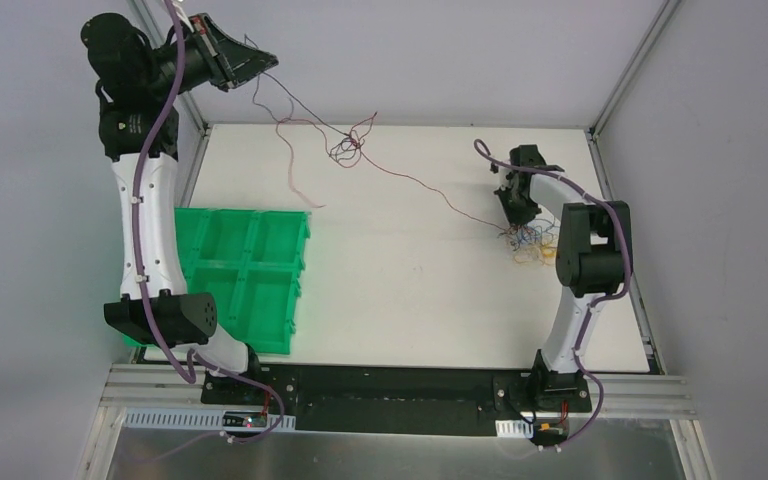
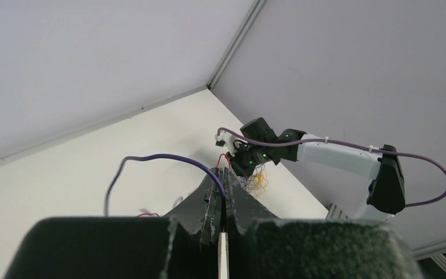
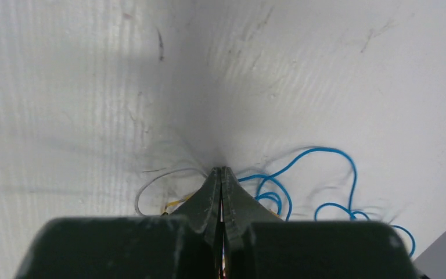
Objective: Untangle the cables
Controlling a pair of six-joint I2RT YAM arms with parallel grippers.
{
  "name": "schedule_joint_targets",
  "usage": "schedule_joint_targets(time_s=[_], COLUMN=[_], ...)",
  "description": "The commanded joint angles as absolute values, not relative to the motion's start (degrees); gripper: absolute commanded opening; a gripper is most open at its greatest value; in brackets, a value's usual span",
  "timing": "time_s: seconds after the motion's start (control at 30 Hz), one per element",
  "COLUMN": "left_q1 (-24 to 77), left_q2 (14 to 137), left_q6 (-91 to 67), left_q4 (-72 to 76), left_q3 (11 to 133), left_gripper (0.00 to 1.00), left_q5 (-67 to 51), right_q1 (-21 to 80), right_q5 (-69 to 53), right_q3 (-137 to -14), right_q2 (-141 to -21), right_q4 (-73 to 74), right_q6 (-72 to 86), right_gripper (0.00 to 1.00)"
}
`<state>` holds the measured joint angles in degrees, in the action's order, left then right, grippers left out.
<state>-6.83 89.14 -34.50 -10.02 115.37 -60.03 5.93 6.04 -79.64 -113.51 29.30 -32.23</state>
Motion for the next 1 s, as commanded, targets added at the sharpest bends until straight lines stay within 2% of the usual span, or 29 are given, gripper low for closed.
schedule_joint_targets(time_s=[0.0,0.03,0.1,0.13,0.17,0.33,0.5,0.63,0.87,0.97], left_q1=[-6.7,-5.4,-1.9,-0.5,2.0,9.0,13.8,17.0,20.3,20.4], left_q2=[90.2,89.9,89.0,88.5,88.2,89.1,90.9,91.8,92.5,92.7], left_q6=[-38.5,-38.9,-38.3,-37.3,-36.5,-36.3,-38.0,-39.4,-39.1,-39.1], left_q4=[-9.0,-8.7,-7.8,-7.7,-7.7,-7.3,-4.3,-0.6,-0.2,1.4], left_q3=[118.2,116.9,113.8,112.7,111.7,110.3,111.0,111.6,112.2,112.5], left_gripper=[0.00,0.00,0.00,0.00,0.00,0.00,0.00,0.00,0.00,0.00], left_q5=[-64.5,-65.3,-66.4,-66.9,-66.9,-64.6,-66.0,-68.8,-68.4,-68.0], right_q1=[3.7,3.7,3.9,4.0,4.1,5.5,7.9,11.2,13.2,15.5], right_q5=[3.5,-0.2,-8.7,-12.0,-15.1,-30.9,-41.9,-47.7,-55.1,-53.8], right_q3=[-79.5,-80.7,-83.7,-85.9,-88.0,-95.2,-89.0,-87.8,-85.6,-81.9], right_q2=[-111.9,-110.9,-108.3,-106.9,-105.8,-100.8,-90.0,-87.9,-91.1,-90.9], right_q4=[35.5,37.5,40.7,41.8,43.2,47.2,33.1,26.8,15.0,12.8], right_q6=[-35.8,-35.0,-32.5,-31.1,-29.7,-23.0,-12.1,-1.9,24.8,25.7], right_gripper=[0.00,0.09,0.52,0.64,0.72,0.83,0.93,0.94,0.96,0.96])
